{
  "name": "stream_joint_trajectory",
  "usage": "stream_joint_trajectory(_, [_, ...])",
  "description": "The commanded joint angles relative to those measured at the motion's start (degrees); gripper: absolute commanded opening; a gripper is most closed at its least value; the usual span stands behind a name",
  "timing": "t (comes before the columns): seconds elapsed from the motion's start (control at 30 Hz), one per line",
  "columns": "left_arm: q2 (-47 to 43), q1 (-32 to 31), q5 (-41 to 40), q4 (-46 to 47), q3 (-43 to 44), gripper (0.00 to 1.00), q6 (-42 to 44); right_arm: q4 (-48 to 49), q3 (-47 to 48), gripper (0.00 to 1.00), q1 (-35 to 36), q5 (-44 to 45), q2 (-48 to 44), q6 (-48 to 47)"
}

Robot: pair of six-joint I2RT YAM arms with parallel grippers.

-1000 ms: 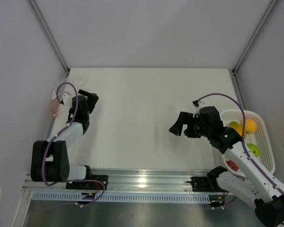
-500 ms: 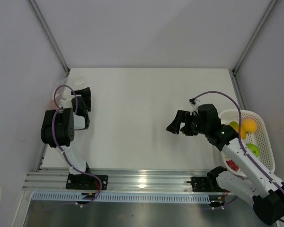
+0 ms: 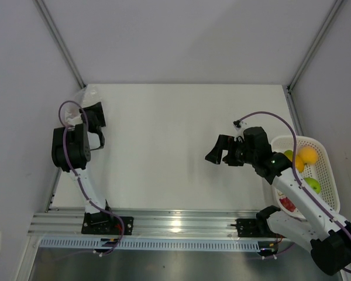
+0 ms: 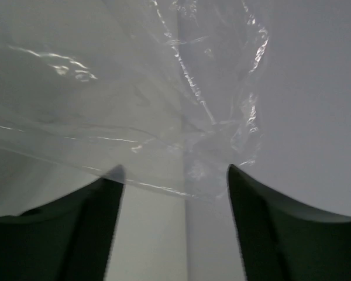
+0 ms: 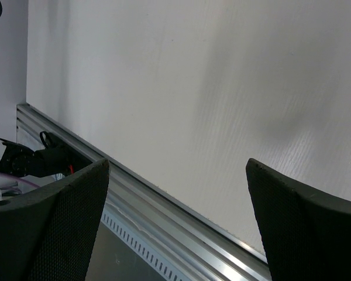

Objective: Place the food in the zip-top bag and seal the zipper
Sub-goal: Move the zipper food storage bag to the center of the board.

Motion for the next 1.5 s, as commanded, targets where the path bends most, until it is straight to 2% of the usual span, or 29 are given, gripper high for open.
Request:
stream_joint_trajectory(0.0, [2.04,1.41,2.09,1.15,2.48,0.66,-1.39,2.1,1.22,0.99,-0.5,-0.04,0.87,-1.11])
stream_joint_trajectory(0.13, [5.21,4.22,7.43,4.59,3.54,0.22,-3.86,2.8,1.22,0.99,-0.42,-0.3,1.31,-0.49])
stream_joint_trajectory(0.17, [5.74,4.84,8.06,5.12,3.45,0.15,-3.94,2.81,1.22,0.99,-0.5,-0.39,1.23,-0.49])
stream_joint_trajectory(0.2, [6.18,5.37,8.68,5.38,3.54,0.02,-3.68,2.81,1.31,0.99,-0.5,-0.39,1.22,-0.32])
stream_joint_trajectory(0.37, [5.13,7.04,16.67,6.97,3.71,0.01,2.02,3.42,0.87,0.99,-0.33,-0.39,1.05,0.47])
stream_joint_trajectory(0.5, [2.76,6.17,22.56,8.63,1.44,0.01,2.21,4.47,-0.18,1.0,0.11,-0.13,0.96,1.09])
stream_joint_trajectory(0.67, [-6.36,0.81,26.07,8.21,-4.72,0.01,4.4,3.34,-0.62,0.99,0.2,1.28,1.05,1.27])
stream_joint_trajectory(0.73, [-9.18,-2.08,30.11,7.06,-6.21,0.01,6.24,2.2,0.08,0.99,0.11,2.15,1.14,1.0])
stream_joint_trajectory(0.8, [-13.84,-4.63,34.32,4.79,-7.61,0.0,8.43,-0.69,0.87,1.0,-0.06,3.12,1.14,0.74])
stream_joint_trajectory(0.87, [-18.58,-6.66,34.61,4.33,-12.61,0.01,10.11,-2.64,2.36,0.99,-0.15,4.27,0.96,0.48])
stream_joint_trajectory(0.9, [-24.08,-7.63,34.61,1.55,-13.76,0.01,13.08,-4.12,2.8,0.99,-0.15,4.27,0.96,0.3])
stream_joint_trajectory(1.0, [-32.55,-11.85,33.65,-4.7,-17.63,0.01,19.94,-5.54,4.03,0.99,-0.24,3.75,0.79,0.74])
stream_joint_trajectory(1.1, [-42.75,-20.18,32.5,-9.8,-21.59,0.01,24.96,-5.02,4.04,1.0,-0.33,1.55,0.52,1.26])
stream_joint_trajectory(1.13, [-47.82,-21.68,32.07,-14.17,-22.73,0.01,26.1,-4.84,4.12,0.99,-0.33,1.2,0.35,1.7])
stream_joint_trajectory(1.27, [-58.31,-28.45,31.09,-22.03,-25.81,0.0,33.48,-3.7,4.04,1.0,-0.24,0.05,-1.23,3.37])
stream_joint_trajectory(1.47, [-68.77,-35.14,32.85,-26.07,-35.03,0.01,34.11,-5.63,3.86,0.99,0.46,1.89,-1.94,3.73])
